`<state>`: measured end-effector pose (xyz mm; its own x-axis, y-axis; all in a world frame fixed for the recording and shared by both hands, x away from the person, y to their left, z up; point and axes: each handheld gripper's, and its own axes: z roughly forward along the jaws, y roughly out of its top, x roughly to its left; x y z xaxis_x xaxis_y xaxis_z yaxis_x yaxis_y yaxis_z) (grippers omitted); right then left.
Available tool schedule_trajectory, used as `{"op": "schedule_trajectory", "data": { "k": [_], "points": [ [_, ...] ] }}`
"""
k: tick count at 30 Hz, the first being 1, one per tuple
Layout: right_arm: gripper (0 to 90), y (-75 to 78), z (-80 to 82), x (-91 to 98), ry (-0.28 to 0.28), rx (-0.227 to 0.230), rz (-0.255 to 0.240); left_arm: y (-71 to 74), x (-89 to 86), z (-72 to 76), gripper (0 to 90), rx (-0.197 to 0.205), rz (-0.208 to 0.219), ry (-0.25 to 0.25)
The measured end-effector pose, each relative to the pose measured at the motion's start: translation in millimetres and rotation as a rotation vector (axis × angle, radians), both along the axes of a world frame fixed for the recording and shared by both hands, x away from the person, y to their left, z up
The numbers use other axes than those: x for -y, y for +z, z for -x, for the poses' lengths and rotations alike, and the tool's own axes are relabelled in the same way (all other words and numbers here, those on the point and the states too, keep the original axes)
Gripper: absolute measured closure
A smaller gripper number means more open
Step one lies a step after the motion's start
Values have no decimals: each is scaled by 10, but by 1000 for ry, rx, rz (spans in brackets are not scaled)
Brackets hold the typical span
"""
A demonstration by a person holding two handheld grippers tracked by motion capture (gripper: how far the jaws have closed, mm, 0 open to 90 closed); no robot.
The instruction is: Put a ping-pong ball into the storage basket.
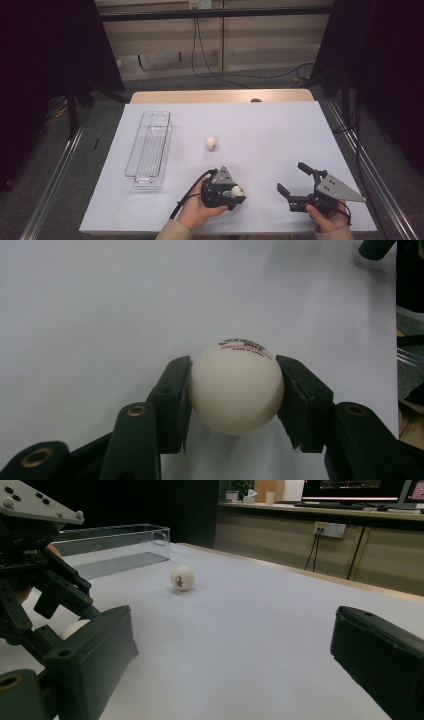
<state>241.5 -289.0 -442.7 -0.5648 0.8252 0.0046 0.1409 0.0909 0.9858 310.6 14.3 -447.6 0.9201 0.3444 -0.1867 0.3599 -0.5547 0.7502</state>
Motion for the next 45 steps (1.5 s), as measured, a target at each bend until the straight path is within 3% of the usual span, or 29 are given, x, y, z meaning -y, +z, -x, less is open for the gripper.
{"op": "schedule_trajectory", "data": {
  "k": [11,45],
  "points": [
    [31,2,3,-7,1,2,0,60,-109,-46,509,-11,26,40],
    [31,-1,0,-13,1,-2,-1,198,-320,-144,510,-36,42,100]
  ]
}}
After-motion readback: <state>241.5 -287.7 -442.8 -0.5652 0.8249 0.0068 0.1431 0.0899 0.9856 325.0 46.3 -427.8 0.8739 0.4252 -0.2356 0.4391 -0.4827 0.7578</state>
